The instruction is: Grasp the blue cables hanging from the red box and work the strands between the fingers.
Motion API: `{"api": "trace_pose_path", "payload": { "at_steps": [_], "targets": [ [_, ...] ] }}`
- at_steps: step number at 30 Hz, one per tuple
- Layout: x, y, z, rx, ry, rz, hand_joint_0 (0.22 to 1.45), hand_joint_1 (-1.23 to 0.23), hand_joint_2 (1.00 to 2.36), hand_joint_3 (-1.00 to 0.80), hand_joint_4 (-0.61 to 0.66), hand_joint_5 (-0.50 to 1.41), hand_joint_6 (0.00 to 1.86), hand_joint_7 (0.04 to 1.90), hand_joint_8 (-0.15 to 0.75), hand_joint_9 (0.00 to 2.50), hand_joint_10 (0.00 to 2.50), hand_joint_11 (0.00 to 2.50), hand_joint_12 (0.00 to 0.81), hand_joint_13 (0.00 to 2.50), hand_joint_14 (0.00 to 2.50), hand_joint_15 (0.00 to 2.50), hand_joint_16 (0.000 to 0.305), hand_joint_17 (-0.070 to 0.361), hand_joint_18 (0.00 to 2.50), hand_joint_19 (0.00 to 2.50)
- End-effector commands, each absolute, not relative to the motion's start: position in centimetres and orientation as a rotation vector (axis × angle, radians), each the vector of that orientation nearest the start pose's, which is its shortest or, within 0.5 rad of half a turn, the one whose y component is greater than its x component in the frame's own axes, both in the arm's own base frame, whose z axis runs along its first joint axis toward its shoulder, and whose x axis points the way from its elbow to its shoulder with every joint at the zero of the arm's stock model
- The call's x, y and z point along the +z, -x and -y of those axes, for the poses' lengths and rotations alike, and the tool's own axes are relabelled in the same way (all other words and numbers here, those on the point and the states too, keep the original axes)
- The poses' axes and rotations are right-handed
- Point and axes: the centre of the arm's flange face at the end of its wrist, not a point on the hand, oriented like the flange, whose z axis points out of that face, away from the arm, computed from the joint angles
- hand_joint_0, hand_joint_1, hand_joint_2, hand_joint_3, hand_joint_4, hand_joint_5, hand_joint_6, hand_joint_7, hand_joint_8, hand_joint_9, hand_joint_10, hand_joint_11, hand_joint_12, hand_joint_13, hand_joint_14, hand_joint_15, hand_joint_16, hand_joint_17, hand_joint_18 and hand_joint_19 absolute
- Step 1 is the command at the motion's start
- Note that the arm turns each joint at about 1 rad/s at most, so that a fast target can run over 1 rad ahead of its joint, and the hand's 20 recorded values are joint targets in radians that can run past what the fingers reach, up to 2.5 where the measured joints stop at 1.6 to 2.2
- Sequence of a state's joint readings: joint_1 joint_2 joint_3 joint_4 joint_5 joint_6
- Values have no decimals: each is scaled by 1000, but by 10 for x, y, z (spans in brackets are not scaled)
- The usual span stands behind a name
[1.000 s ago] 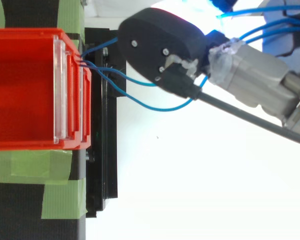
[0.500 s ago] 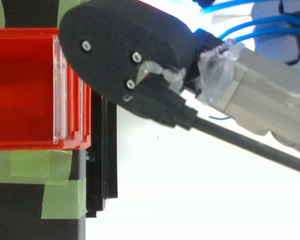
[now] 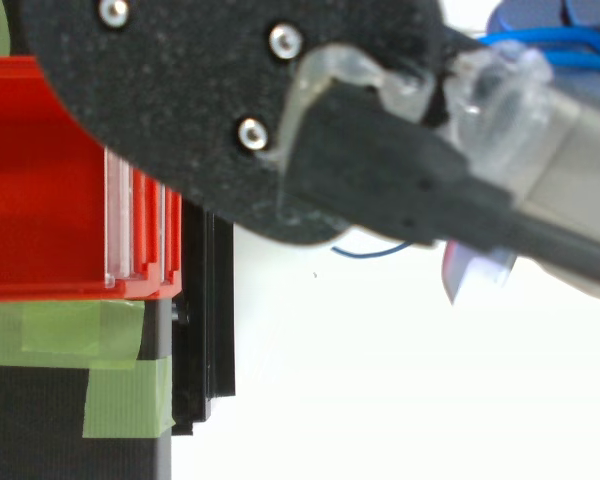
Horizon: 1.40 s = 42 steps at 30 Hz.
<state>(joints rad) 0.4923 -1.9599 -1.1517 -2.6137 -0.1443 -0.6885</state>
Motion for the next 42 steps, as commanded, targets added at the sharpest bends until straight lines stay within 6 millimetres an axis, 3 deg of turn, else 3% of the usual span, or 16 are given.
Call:
{"api": "trace_pose_path", "payload": {
  "at_steps": [1, 4, 10, 11, 20, 33, 38, 42],
  "targets": [
    [481, -647, -90, 380, -1405, -579, 1118, -614, 1007, 362, 302, -24, 1485, 982, 507, 1641, 2500, 2500, 726, 1976, 2500, 1785, 259, 194, 2500, 608],
    [460, -638, -92, 364, -1403, -616, 1118, -614, 1007, 362, 299, -25, 1485, 985, 507, 1641, 2500, 2500, 726, 1976, 2500, 1785, 259, 194, 2500, 608],
    [422, -628, -101, 497, -1462, -527, 1118, -614, 1007, 362, 301, -24, 1484, 985, 507, 1641, 2500, 2500, 726, 1976, 2500, 1785, 259, 194, 2500, 608],
    [407, -623, -103, 528, -1474, -514, 1118, -614, 1007, 362, 301, -24, 1484, 985, 507, 1641, 2500, 2500, 726, 1976, 2500, 1785, 259, 194, 2500, 608],
    [381, -609, -99, 467, -1460, -584, 1117, -613, 1008, 371, 297, -24, 1486, 975, 507, 1641, 2500, 2500, 726, 1976, 2500, 1785, 259, 194, 2500, 608],
    [385, -616, -94, 549, -1491, -492, 1118, -614, 1009, 363, 300, -26, 1486, 982, 507, 1641, 2500, 2500, 726, 1976, 2500, 1785, 259, 194, 2500, 608],
    [412, -615, -82, 509, -1480, -504, 1118, -613, 1008, 363, 302, -26, 1486, 982, 507, 1641, 2500, 2500, 726, 1976, 2500, 1785, 259, 194, 2500, 608],
    [446, -607, -66, 337, -1407, -668, 1118, -613, 1008, 363, 297, -27, 1486, 982, 507, 1641, 2500, 2500, 726, 1976, 2500, 1785, 259, 194, 2500, 608]
  ]
}}
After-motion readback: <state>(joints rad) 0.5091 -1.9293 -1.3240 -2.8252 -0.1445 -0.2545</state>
